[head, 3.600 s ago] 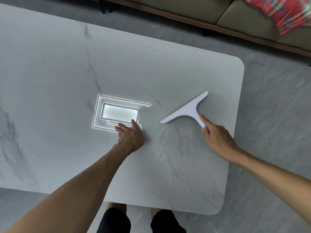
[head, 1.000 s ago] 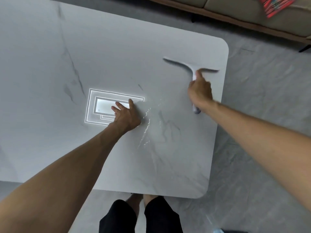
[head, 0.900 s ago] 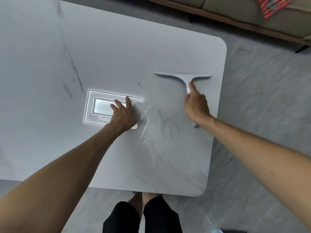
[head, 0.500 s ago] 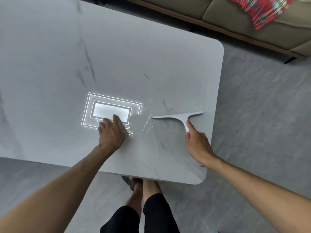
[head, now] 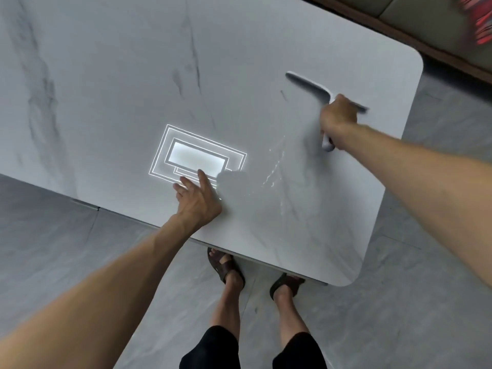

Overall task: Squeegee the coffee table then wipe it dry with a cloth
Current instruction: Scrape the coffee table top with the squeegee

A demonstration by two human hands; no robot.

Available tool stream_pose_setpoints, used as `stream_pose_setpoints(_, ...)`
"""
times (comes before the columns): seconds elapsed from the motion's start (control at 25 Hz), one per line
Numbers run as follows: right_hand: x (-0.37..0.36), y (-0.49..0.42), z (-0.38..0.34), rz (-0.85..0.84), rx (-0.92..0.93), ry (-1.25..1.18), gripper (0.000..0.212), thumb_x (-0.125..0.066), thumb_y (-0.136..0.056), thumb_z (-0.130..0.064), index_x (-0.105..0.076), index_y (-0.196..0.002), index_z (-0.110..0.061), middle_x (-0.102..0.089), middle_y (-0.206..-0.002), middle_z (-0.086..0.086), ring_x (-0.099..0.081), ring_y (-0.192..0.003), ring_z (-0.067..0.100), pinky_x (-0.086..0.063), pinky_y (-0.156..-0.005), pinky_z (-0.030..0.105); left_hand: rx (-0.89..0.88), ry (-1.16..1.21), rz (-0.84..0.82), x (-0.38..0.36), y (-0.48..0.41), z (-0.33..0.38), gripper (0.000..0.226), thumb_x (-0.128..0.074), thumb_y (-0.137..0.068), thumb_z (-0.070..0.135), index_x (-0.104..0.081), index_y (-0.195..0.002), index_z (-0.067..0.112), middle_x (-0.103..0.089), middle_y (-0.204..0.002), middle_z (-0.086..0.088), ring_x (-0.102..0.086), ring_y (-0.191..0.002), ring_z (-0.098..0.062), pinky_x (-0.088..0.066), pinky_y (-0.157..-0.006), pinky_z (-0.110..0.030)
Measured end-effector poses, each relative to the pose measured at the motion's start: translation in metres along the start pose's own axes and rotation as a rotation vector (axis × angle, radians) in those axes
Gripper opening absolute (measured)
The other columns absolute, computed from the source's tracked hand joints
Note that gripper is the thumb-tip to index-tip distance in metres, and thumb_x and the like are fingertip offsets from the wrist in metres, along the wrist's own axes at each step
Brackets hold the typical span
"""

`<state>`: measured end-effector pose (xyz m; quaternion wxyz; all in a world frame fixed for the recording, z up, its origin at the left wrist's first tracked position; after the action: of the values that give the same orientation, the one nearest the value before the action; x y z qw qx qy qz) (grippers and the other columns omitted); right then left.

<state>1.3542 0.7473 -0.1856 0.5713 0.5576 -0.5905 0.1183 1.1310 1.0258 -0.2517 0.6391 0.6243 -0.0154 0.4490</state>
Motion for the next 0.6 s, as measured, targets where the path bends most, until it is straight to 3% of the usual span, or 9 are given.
stream_pose_setpoints(0.08,-0.026,0.032,0.0,-0.019,0.223,0.17,0.043,-0.032,-0.093,-0.014,-0.042,-0.135,-0.016,-0.059,-0.118,0.026,-0.058,-0.104,0.042,-0.043,-0.076,0.035,0.002,0.005,-0.002,0.0,0.001,0.001,0.076,-0.039,-0.093,0.016,0.007,-0.152,0.005,0.008,-0.151,-0.042,0.007,-0.139,-0.061,-0.011,-0.117,-0.059)
stream_pose_setpoints(0.12,-0.04,0.052,0.007,-0.059,0.339,0.226,0.045,-0.033,-0.095,-0.019,-0.037,-0.14,-0.021,-0.06,-0.116,0.028,-0.057,-0.104,0.044,-0.044,-0.08,0.038,0.004,0.003,0.0,0.0,0.002,0.0,0.076,-0.04,-0.092,0.015,0.006,-0.152,0.004,0.007,-0.151,-0.041,0.006,-0.139,-0.061,-0.013,-0.117,-0.059)
stream_pose_setpoints(0.2,-0.056,0.083,0.033,-0.143,0.518,0.299,0.049,-0.036,-0.097,-0.025,-0.031,-0.146,-0.03,-0.064,-0.108,0.027,-0.059,-0.096,0.044,-0.046,-0.078,0.041,0.008,-0.008,0.017,0.002,0.006,-0.002,0.075,-0.041,-0.091,0.012,0.003,-0.151,0.002,0.004,-0.152,-0.04,0.003,-0.14,-0.059,-0.016,-0.117,-0.057)
stream_pose_setpoints(0.28,-0.053,0.101,0.067,-0.186,0.634,0.392,0.05,-0.038,-0.099,-0.027,-0.029,-0.147,-0.036,-0.067,-0.101,0.02,-0.062,-0.086,0.039,-0.043,-0.068,0.037,0.006,-0.03,0.042,0.002,0.009,-0.004,0.07,-0.04,-0.092,0.012,-0.003,-0.15,-0.002,-0.003,-0.152,-0.038,-0.007,-0.14,-0.058,-0.022,-0.115,-0.056)
stream_pose_setpoints(0.44,-0.02,0.107,0.126,-0.225,0.702,0.554,0.05,-0.039,-0.1,-0.028,-0.028,-0.146,-0.044,-0.068,-0.093,0.006,-0.057,-0.071,0.025,-0.036,-0.059,0.031,-0.033,-0.057,0.136,-0.001,0.017,-0.004,0.059,-0.047,-0.086,0.007,-0.025,-0.139,-0.004,-0.031,-0.14,-0.031,-0.035,-0.124,-0.047,-0.037,-0.104,-0.049)
stream_pose_setpoints(0.6,0.016,0.097,0.152,-0.204,0.692,0.639,0.048,-0.038,-0.099,-0.032,-0.032,-0.143,-0.048,-0.07,-0.099,0.001,-0.062,-0.078,0.025,-0.035,-0.056,0.03,-0.133,0.017,0.268,-0.007,0.035,0.003,0.047,-0.058,-0.085,0.012,-0.048,-0.13,0.004,-0.056,-0.127,-0.018,-0.054,-0.113,-0.037,-0.043,-0.094,-0.04)
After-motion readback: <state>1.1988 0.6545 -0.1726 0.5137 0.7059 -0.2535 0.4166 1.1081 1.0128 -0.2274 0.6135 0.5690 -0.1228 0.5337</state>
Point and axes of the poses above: each hand's wrist, its own y-axis away from the middle knuckle, its own x-axis out of the back of the hand, z = x × y, the point moved 9 cm from there along -y, towards the middle knuckle
